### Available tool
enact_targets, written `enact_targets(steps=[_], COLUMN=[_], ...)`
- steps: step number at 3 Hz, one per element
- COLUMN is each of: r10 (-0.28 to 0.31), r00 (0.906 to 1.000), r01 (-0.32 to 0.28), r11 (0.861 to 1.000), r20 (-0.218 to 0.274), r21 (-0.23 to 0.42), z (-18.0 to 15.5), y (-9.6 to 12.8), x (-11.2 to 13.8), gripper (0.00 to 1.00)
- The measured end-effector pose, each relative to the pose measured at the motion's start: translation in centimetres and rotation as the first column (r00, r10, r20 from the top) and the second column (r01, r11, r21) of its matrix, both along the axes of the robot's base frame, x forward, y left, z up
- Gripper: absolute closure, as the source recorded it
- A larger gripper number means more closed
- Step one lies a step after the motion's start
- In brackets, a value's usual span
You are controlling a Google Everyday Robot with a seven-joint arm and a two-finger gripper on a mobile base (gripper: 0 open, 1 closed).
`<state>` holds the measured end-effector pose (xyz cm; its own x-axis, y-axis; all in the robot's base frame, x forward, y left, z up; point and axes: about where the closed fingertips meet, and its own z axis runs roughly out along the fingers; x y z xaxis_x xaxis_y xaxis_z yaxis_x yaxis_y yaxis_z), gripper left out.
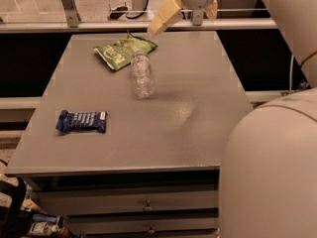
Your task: Place water bottle upright
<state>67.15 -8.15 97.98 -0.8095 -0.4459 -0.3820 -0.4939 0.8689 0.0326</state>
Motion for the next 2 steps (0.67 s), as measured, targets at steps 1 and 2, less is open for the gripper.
enact_targets(steps=[1, 2], r10=[-0.031, -0.062], r00=[0.9984, 0.9938], r01=[0.032, 0.061], r11=[0.999, 0.998], r20=[-0.046, -0.092], r21=[0.012, -0.007], z=[-2.4, -4.3], y=[1.2, 2.7], x=[1.1, 1.6], gripper=[0.00, 0.00])
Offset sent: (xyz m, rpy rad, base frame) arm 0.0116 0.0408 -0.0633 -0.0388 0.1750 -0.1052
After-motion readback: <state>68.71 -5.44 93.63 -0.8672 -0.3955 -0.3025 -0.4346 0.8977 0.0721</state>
